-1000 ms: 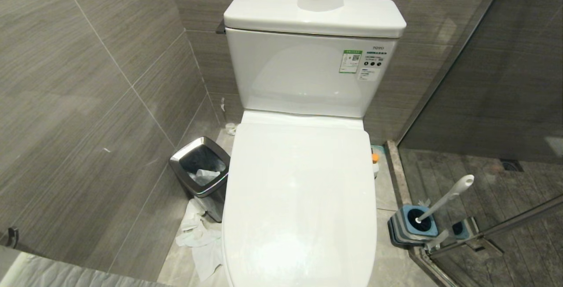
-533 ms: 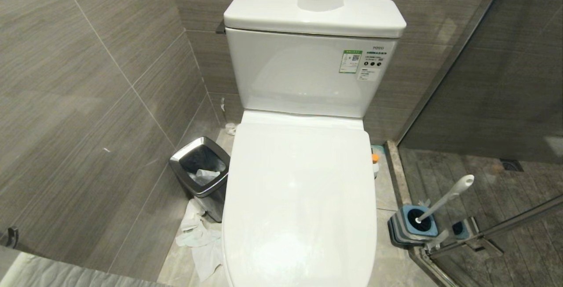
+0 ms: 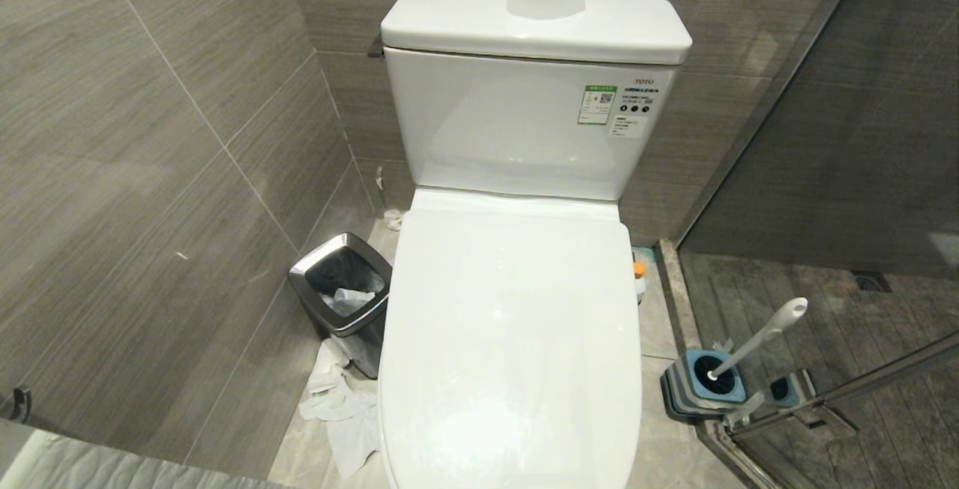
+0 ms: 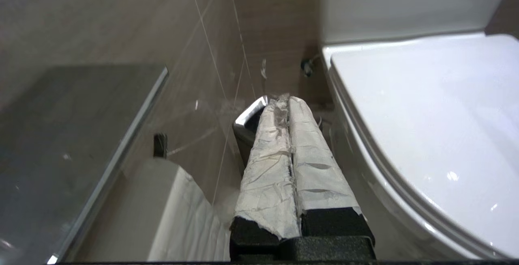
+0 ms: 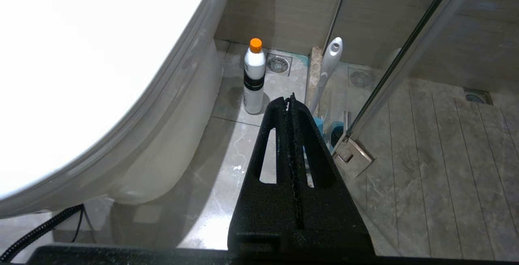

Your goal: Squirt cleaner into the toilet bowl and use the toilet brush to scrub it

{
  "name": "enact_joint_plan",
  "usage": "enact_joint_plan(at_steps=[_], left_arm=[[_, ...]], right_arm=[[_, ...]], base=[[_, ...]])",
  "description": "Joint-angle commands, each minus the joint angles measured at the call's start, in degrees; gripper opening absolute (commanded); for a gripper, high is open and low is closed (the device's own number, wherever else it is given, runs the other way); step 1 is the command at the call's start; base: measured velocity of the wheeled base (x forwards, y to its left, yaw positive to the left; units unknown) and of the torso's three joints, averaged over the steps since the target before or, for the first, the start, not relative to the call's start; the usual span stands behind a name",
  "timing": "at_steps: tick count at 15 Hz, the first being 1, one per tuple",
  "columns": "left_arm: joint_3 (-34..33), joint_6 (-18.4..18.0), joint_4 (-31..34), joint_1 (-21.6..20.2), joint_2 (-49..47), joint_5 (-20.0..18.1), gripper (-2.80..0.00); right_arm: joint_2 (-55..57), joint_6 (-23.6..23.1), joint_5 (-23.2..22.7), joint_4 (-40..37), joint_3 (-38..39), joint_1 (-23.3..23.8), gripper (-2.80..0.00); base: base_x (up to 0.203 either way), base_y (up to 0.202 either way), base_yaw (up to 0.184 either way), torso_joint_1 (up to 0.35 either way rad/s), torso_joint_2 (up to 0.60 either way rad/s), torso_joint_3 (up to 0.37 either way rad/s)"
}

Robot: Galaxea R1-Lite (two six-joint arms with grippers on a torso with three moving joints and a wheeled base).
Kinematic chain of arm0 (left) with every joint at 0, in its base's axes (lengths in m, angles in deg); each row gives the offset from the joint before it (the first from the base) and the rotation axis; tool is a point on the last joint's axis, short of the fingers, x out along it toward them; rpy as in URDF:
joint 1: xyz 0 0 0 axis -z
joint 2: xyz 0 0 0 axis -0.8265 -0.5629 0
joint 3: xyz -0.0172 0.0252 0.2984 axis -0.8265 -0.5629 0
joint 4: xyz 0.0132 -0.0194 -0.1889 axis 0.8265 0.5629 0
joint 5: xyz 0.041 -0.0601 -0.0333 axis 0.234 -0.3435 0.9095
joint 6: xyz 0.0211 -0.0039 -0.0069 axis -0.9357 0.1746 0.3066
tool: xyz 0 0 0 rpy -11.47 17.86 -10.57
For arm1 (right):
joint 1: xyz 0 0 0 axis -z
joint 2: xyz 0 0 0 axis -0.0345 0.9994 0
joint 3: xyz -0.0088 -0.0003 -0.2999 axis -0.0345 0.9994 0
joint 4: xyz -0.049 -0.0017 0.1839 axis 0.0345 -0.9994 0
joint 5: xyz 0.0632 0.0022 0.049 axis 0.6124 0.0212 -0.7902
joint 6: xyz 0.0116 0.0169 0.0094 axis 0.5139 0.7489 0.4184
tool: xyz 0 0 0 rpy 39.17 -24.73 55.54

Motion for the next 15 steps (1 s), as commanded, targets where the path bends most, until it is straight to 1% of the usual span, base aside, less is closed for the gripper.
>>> enact_joint_plan(at_steps=[1,2,4,5,7,8,10,11,15], left_arm=[[-3.13,-0.09,-0.74,0.02,-0.09,-0.01,-2.8],[-4.0,-0.28,-1.02,0.02,-0.09,-0.24,-2.8],[-3.97,-0.3,2.04,0.02,-0.09,-0.21,-2.8],[-3.93,-0.29,4.54,0.02,-0.09,0.34,-2.8],[-4.0,-0.08,9.4,0.02,-0.09,3.07,-2.8],[-4.0,0.08,10.02,0.02,-0.09,3.17,-2.8],[-4.0,-0.28,11.26,0.02,-0.09,1.96,-2.8],[-4.0,-0.3,13.2,0.02,-0.09,1.7,-2.8],[-4.0,0.0,13.2,0.02,-0.09,1.92,-2.8]], right_arm=[[0.08,-0.04,-0.02,0.04,1.41,0.02,-2.8],[0.04,-0.04,-0.02,0.05,1.41,0.02,-2.8],[0.08,-0.03,-0.02,0.05,1.41,0.02,-2.8],[0.09,-0.04,-0.02,0.05,1.41,0.02,-2.8],[0.09,-0.04,-0.02,0.05,1.41,0.02,-2.8],[0.09,-0.04,-0.02,0.05,1.41,0.02,-2.8],[0.09,0.04,-0.02,0.05,1.41,0.02,-2.8],[0.08,-0.04,-0.02,0.05,1.41,0.02,-2.8],[0.09,-0.04,-0.02,0.05,1.41,-0.04,-2.8]], base=[[0.0,0.0,0.0,0.0,0.0,0.0],[0.0,0.0,0.0,0.0,0.0,0.0],[0.0,0.0,0.0,0.0,0.0,0.0],[0.0,0.0,0.0,0.0,0.0,0.0],[0.0,0.0,0.0,0.0,0.0,0.0],[0.0,0.0,0.0,0.0,0.0,0.0],[0.0,0.0,0.0,0.0,0.0,0.0],[0.0,0.0,0.0,0.0,0.0,0.0],[0.0,0.0,0.0,0.0,0.0,0.0]])
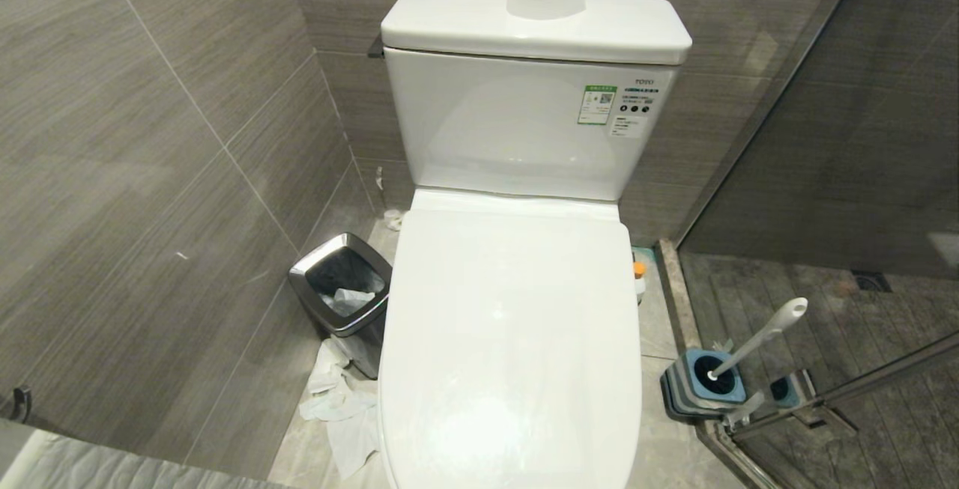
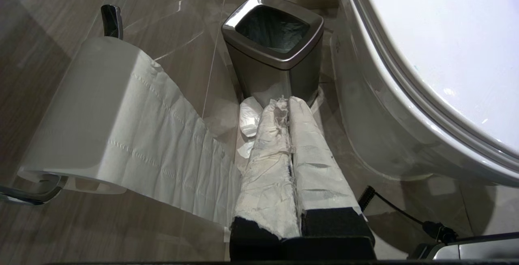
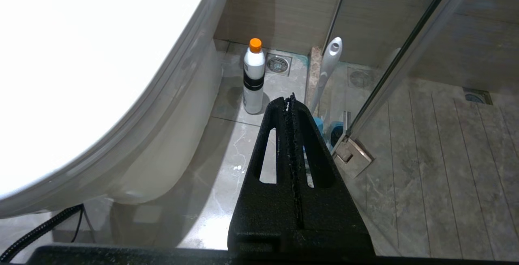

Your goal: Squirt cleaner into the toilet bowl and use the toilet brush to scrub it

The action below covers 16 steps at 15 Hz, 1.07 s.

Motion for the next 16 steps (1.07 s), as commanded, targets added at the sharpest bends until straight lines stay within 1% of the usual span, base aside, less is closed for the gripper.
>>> enact_joint_plan(at_steps=[1,16], left_arm=[[-0.17,0.4,0.02,0.02,-0.18,0.02,-2.8],[-0.18,0.6,0.02,0.02,-0.09,0.11,-2.8]], right_arm=[[0.03,-0.04,0.01,0.04,1.41,-0.01,-2.8],[0.09,-0.04,0.01,0.04,1.41,-0.01,-2.8]], base=[[0.0,0.0,0.0,0.0,0.0,0.0],[0.0,0.0,0.0,0.0,0.0,0.0]])
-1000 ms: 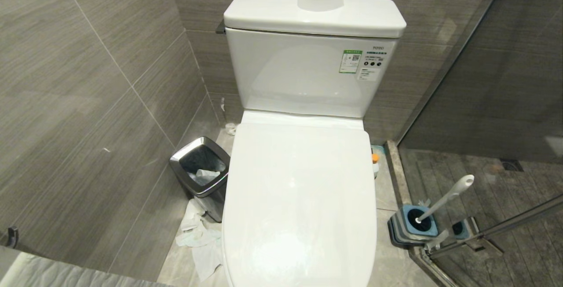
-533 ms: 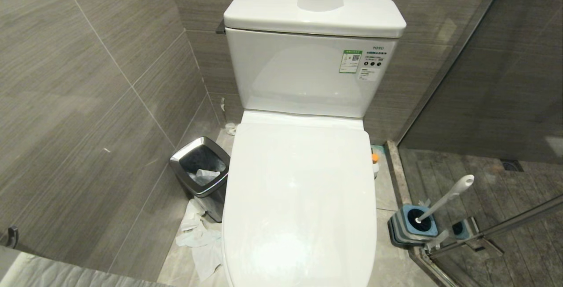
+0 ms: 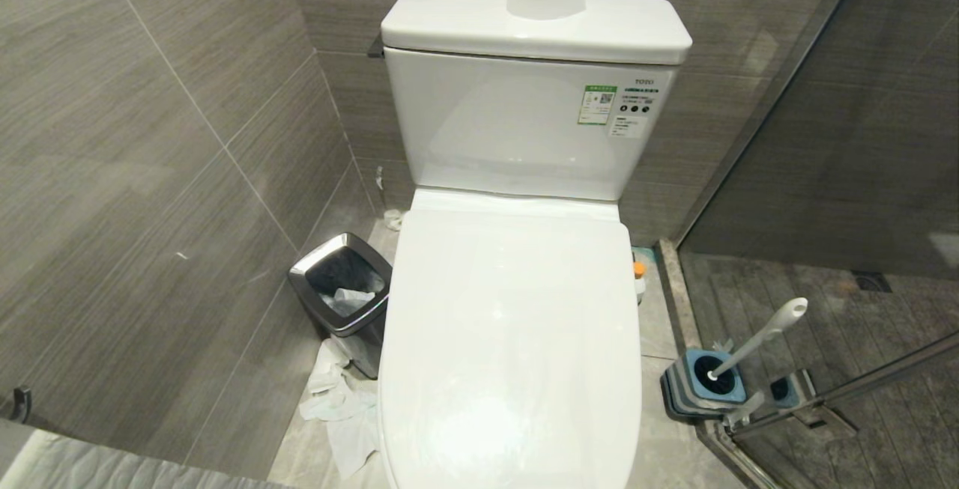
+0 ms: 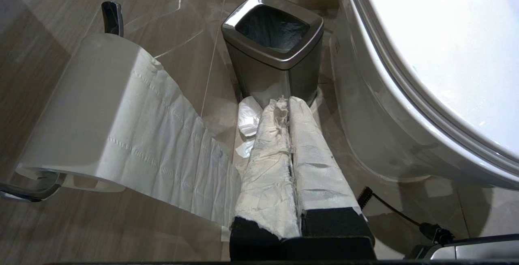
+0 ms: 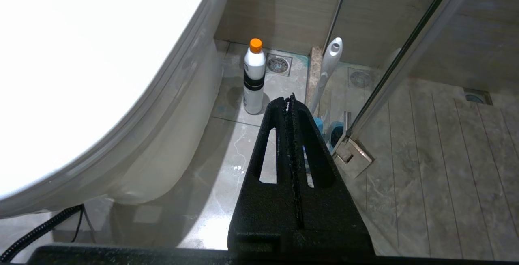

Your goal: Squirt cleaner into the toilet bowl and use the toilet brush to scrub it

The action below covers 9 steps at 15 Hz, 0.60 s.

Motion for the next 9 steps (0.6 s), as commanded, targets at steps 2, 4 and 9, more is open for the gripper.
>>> enact_joint_plan(at_steps=[2,4,9], left_arm=[[-0.18,-0.03,0.0,-0.03,-0.09,-0.02,-2.8],[-0.18,-0.03,0.0,-0.03,-0.09,-0.02,-2.8],[-0.18,-0.03,0.0,-0.03,-0.09,-0.02,-2.8]], right_arm=[[0.06,-0.03,-0.02,0.04,1.41,0.02,-2.8],[0.09,-0.03,-0.02,0.04,1.41,0.02,-2.8],[0.09,-0.03,-0.02,0.04,1.41,0.02,-2.8]], base=[[0.0,0.0,0.0,0.0,0.0,0.0],[0.0,0.0,0.0,0.0,0.0,0.0],[0.0,0.0,0.0,0.0,0.0,0.0]])
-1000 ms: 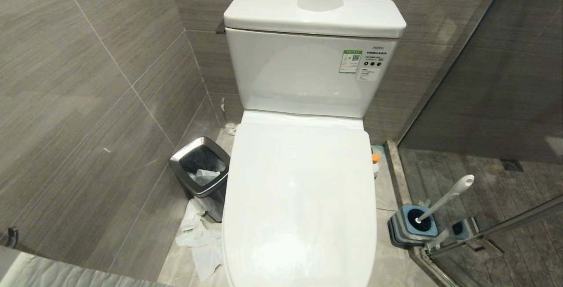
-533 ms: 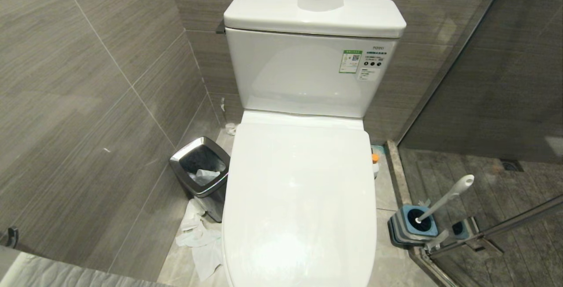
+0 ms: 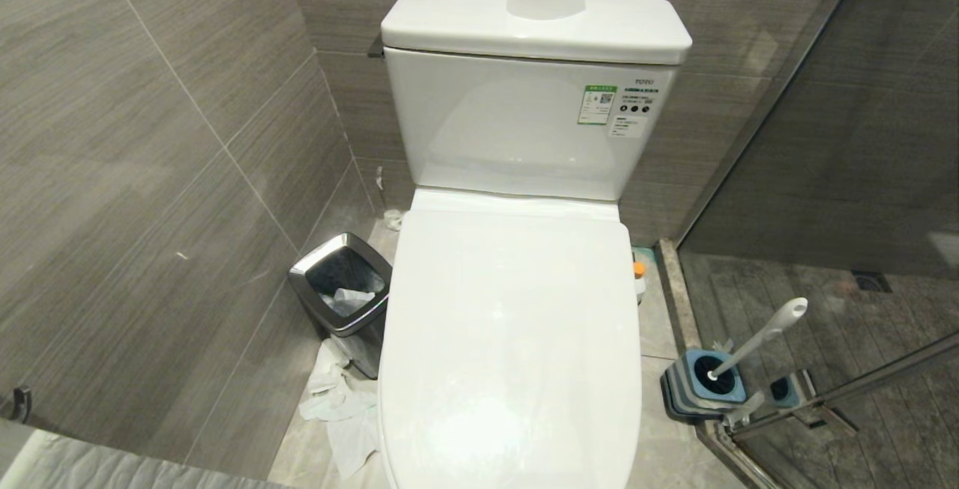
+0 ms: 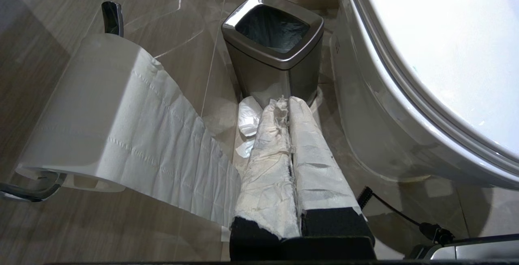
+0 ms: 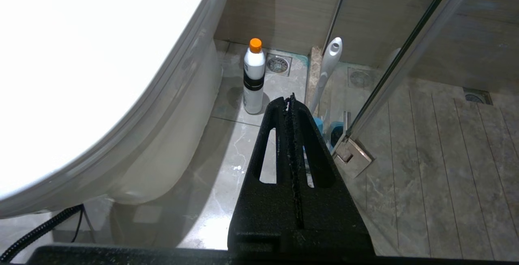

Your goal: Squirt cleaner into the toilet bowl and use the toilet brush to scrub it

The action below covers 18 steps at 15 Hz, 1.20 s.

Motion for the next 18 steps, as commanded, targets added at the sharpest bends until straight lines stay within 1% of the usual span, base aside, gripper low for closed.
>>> enact_joint_plan(at_steps=[1,12,16,18], left_arm=[[-0.18,-0.05,0.0,0.02,-0.09,-0.03,-2.8],[-0.18,-0.05,0.0,0.02,-0.13,-0.03,-2.8],[-0.18,-0.05,0.0,0.02,-0.14,-0.03,-2.8],[-0.18,-0.05,0.0,0.02,-0.17,-0.03,-2.8]], right_arm=[[0.09,-0.04,-0.02,0.05,1.41,-0.07,-2.8],[0.09,0.11,-0.02,0.05,1.41,-0.01,-2.8],[0.09,3.34,1.73,0.05,1.41,-0.01,-2.8],[0.09,3.56,1.83,0.05,1.41,-0.01,-2.8]], base=[[0.0,0.0,0.0,0.0,0.0,0.0],[0.0,0.0,0.0,0.0,0.0,0.0],[0.0,0.0,0.0,0.0,0.0,0.0],[0.0,0.0,0.0,0.0,0.0,0.0]])
